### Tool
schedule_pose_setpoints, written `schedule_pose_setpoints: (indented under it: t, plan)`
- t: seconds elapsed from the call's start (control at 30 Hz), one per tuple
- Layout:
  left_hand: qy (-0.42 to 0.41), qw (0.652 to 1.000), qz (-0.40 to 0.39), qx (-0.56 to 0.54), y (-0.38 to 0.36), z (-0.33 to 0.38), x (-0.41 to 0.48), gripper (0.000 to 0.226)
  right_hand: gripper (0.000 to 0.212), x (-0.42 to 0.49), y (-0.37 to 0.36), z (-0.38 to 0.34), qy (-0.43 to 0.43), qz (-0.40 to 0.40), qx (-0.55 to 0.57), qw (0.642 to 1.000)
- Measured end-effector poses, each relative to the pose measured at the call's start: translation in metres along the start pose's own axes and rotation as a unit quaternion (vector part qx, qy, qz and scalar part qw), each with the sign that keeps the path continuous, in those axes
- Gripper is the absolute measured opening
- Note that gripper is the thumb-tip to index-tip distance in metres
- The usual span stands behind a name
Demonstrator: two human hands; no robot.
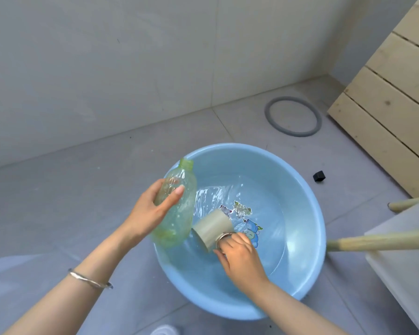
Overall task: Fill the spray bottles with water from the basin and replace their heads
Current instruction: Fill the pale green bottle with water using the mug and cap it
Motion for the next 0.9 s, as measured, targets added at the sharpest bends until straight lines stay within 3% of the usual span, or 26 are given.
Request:
schedule_pose_setpoints:
  t: [0.13,0.23,0.3,0.37,0.47,0.57,0.7,0.9]
  plan:
    - [-0.003,1.000,0.015,-0.025,0.007,0.005,0.001,0.037,0.025,-0.004,0.002,-0.011,-0.002,-0.043,0.072,0.996]
    - [-0.012,0.999,0.030,-0.035,0.008,0.006,0.001,0.033,0.031,-0.004,0.006,-0.013,-0.068,-0.088,0.188,0.976]
    - [-0.016,0.998,0.043,-0.045,0.006,0.006,0.002,0.037,0.034,-0.005,0.008,-0.011,-0.159,-0.111,0.303,0.933]
    - [-0.017,0.997,0.048,-0.052,0.005,0.005,0.003,0.044,0.034,-0.005,0.009,-0.005,-0.237,-0.155,0.411,0.867]
    - [-0.015,0.997,0.055,-0.052,0.004,0.003,0.007,0.065,0.032,-0.010,0.012,0.008,-0.296,-0.175,0.458,0.820]
    - [-0.013,0.997,0.054,-0.061,0.001,0.001,0.010,0.068,0.033,-0.016,0.030,0.020,-0.327,-0.146,0.488,0.796]
    - [-0.005,0.997,0.039,-0.072,-0.017,-0.005,0.012,0.051,0.032,-0.020,0.070,0.041,-0.349,-0.045,0.538,0.766]
    - [-0.017,0.998,-0.042,0.044,-0.052,-0.028,0.017,0.059,0.042,-0.026,0.113,0.081,-0.381,0.071,0.527,0.757]
Point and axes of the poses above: each hand's wrist, its own x-axis towards the middle knuckle, its own y-axis out of the back of the hand, z = x × y, the point moved 2 cm from there along x, towards the middle knuckle, and after that the axes turned 11 degrees about -x, right-handed, at the moved point
